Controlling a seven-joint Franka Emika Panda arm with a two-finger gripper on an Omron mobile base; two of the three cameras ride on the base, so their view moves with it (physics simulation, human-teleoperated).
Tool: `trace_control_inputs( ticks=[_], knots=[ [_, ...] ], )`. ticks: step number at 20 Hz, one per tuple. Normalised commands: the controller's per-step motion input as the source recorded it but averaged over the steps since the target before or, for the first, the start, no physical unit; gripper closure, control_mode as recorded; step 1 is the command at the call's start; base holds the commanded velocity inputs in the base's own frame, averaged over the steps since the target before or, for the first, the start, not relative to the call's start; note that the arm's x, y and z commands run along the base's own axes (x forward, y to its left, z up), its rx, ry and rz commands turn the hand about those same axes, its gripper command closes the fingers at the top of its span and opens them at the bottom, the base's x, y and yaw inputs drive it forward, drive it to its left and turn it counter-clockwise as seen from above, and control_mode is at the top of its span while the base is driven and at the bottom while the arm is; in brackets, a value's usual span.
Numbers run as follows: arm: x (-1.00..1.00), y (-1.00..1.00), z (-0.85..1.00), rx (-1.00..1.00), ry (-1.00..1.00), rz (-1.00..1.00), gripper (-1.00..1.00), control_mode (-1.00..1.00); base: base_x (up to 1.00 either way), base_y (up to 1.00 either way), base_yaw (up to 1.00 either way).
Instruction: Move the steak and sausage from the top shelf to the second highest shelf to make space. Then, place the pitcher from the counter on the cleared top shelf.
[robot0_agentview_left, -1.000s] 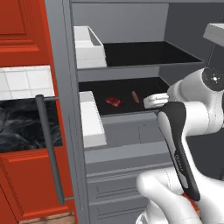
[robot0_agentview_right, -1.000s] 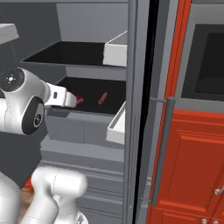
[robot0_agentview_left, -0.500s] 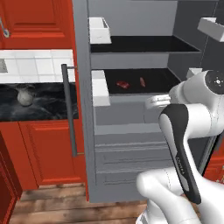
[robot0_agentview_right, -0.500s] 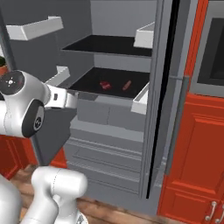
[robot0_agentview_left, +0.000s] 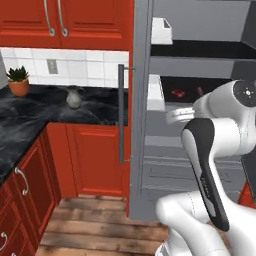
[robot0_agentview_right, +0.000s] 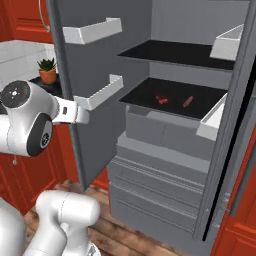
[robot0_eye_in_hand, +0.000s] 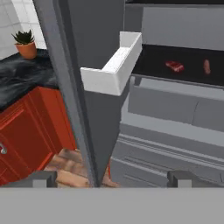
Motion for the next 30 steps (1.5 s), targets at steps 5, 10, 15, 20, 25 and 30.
trace_control_inputs(
  ticks=[5,10,15,20,25,30],
  knots=[
    [0.00,0.00,0.00,0.00,0.00,0.00,-1.00,1.00,-0.54,0.73,0.30],
    [0.00,0.00,0.00,0.00,0.00,0.00,-1.00,1.00,0.25,0.98,0.08],
    [0.00,0.00,0.00,0.00,0.00,0.00,-1.00,1.00,0.39,0.66,-0.18],
    [0.00,0.00,0.00,0.00,0.00,0.00,-1.00,1.00,0.46,0.35,-0.44],
    [0.00,0.00,0.00,0.00,0.00,0.00,-1.00,1.00,0.67,0.59,-0.40],
    [0.00,0.00,0.00,0.00,0.00,0.00,-1.00,1.00,0.83,0.51,-0.28]
  ],
)
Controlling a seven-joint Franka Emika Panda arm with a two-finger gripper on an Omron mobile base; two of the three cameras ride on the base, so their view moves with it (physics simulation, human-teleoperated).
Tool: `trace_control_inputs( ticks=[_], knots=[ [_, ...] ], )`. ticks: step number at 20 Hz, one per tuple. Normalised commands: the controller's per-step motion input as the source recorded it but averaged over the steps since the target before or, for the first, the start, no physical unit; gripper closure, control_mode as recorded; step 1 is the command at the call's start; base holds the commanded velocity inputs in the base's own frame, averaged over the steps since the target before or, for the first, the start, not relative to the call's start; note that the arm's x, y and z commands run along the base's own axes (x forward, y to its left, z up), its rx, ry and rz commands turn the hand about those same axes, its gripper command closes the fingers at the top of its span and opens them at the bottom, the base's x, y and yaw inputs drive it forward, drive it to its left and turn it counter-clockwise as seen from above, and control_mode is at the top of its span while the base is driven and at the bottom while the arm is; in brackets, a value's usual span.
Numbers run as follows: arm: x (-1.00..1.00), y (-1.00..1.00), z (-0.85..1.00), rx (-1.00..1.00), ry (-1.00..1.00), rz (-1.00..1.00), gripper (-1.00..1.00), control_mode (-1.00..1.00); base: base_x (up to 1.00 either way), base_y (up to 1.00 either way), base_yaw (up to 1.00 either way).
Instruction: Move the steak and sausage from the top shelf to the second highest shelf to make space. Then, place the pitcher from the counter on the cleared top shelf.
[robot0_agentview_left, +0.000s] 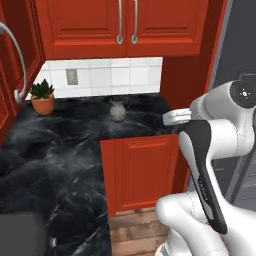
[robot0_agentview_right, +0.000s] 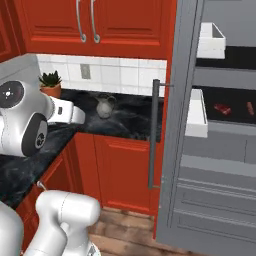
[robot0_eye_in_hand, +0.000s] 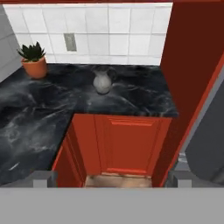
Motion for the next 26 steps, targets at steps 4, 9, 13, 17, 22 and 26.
trace_control_inputs(
  ticks=[4,9,13,17,22,26],
  knots=[
    [0.00,0.00,0.00,0.00,0.00,0.00,-1.00,1.00,0.88,0.29,-0.23],
    [0.00,0.00,0.00,0.00,0.00,0.00,-1.00,1.00,0.89,0.33,-0.21],
    [0.00,0.00,0.00,0.00,0.00,0.00,-1.00,1.00,0.76,0.45,-0.11],
    [0.00,0.00,0.00,0.00,0.00,0.00,-1.00,1.00,0.54,0.42,-0.04],
    [0.16,0.09,-0.20,-0.03,0.02,0.00,-1.00,-1.00,0.18,0.12,0.00],
    [0.20,0.06,-0.57,-0.13,0.01,0.08,-1.00,-1.00,0.00,0.00,0.00]
  ],
)
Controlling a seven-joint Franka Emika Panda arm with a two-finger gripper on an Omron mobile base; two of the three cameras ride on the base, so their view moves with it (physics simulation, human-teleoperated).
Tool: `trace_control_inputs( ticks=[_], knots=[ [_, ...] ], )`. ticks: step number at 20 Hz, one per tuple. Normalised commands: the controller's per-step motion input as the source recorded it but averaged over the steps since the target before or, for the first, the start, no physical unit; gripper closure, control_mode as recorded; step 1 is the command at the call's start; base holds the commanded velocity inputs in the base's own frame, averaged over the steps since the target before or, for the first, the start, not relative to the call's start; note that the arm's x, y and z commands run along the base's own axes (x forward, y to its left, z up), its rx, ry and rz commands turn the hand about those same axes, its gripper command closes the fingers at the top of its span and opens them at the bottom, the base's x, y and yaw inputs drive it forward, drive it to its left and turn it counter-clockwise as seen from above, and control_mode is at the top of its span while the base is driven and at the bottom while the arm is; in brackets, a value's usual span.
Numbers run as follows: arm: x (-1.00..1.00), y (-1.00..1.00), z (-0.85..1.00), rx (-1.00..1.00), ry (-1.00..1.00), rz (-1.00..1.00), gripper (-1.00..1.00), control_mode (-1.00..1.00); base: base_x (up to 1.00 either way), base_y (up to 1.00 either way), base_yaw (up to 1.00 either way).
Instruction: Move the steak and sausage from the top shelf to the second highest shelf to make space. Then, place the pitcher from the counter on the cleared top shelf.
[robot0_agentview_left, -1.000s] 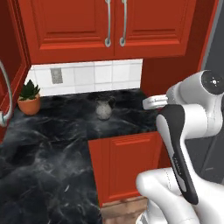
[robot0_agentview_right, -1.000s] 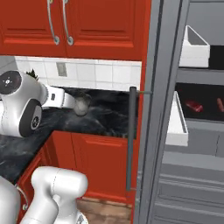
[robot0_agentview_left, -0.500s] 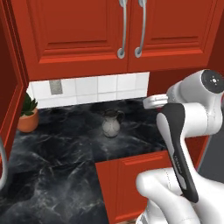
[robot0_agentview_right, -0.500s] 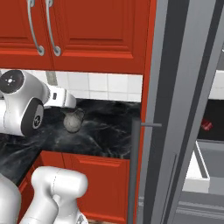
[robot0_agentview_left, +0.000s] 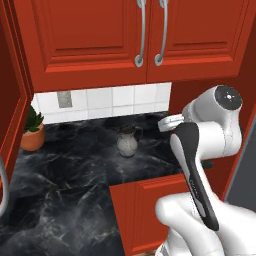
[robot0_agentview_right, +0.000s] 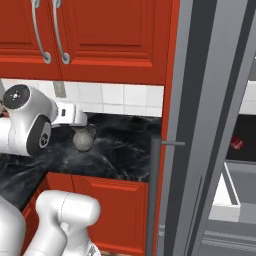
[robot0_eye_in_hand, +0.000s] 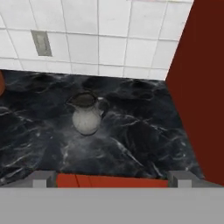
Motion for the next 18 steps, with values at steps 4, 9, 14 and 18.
trace_control_inputs(
  ticks=[4,9,14,18],
  knots=[
    [0.09,-0.03,-0.54,-0.15,0.00,0.21,-1.00,-1.00,0.00,0.00,0.00],
    [0.08,-0.21,-0.38,-0.08,-0.01,0.37,-1.00,-1.00,0.00,0.00,0.00],
    [0.31,-0.17,-0.25,-0.03,0.00,0.41,-1.00,-1.00,0.00,0.00,0.00],
    [0.44,0.00,-0.25,-0.13,0.07,0.28,-1.00,-1.00,0.00,0.00,0.00]
  ],
)
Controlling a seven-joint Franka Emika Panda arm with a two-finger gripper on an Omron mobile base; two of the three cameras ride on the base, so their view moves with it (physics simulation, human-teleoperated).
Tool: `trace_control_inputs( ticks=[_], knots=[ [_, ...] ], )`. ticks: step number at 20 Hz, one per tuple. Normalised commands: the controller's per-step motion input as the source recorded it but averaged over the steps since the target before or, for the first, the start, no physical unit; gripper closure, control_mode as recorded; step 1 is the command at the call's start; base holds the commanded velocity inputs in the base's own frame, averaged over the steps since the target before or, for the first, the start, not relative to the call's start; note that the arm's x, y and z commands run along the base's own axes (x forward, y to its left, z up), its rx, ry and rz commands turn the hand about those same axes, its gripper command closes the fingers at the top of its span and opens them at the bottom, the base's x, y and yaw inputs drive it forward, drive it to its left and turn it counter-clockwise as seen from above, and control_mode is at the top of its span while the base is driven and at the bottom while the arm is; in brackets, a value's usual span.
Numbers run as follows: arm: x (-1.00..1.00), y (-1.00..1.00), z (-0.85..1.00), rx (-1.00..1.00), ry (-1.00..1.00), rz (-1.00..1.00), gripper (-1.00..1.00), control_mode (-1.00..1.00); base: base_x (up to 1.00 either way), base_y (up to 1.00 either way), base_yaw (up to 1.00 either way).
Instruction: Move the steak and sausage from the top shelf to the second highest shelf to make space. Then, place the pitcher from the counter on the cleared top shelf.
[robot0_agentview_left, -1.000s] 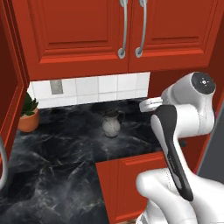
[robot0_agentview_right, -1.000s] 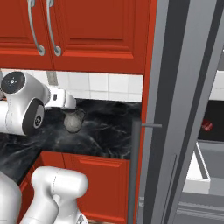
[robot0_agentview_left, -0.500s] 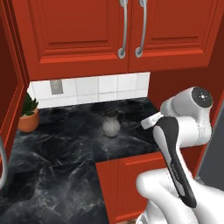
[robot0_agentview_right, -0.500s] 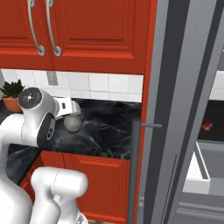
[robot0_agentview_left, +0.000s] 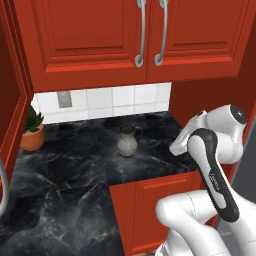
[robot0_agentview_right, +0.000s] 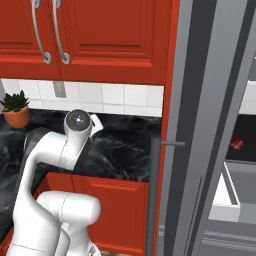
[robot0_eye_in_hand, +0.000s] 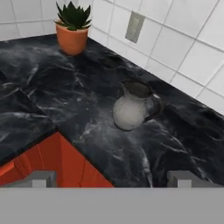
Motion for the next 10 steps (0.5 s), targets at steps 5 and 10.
trace_control_inputs(
  ticks=[5,10],
  knots=[
    [0.41,0.00,-0.30,-0.21,0.04,0.17,-1.00,-1.00,0.00,0.00,0.00],
    [0.27,0.00,-0.34,-0.12,0.00,0.08,-1.00,-1.00,0.00,0.00,0.00]
  ],
)
